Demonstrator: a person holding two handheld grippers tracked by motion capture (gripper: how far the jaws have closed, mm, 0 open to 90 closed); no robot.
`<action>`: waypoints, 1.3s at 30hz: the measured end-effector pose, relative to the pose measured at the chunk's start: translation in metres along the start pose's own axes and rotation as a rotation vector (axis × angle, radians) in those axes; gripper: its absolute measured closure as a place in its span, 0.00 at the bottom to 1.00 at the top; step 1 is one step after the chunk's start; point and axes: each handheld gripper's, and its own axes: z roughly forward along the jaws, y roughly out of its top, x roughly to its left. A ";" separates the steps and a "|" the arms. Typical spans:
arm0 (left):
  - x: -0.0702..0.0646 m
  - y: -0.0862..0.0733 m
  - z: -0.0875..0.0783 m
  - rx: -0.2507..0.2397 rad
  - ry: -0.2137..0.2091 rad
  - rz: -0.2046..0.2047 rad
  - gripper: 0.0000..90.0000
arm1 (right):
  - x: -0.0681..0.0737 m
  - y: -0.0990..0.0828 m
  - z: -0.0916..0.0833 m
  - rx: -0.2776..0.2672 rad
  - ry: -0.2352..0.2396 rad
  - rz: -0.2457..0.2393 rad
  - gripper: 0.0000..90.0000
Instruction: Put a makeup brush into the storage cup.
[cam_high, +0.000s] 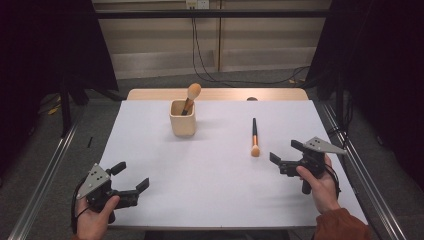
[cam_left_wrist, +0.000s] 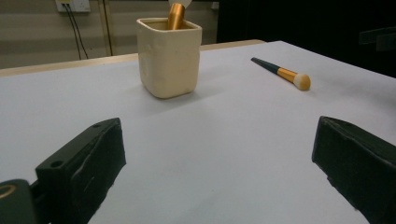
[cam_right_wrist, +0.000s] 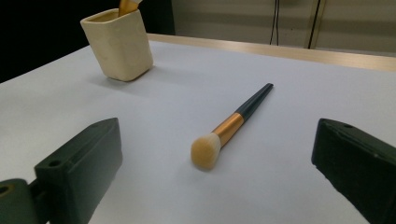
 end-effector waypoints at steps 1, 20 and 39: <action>0.000 0.000 0.001 0.001 0.000 0.003 0.03 | 0.000 0.002 0.002 0.000 -0.006 -0.001 0.02; 0.003 0.000 -0.001 -0.018 0.013 -0.010 0.03 | -0.010 0.039 0.038 0.031 -0.024 0.003 0.01; 0.001 -0.002 0.002 0.004 0.018 -0.007 0.04 | -0.021 0.079 0.079 0.156 -0.048 -0.043 0.02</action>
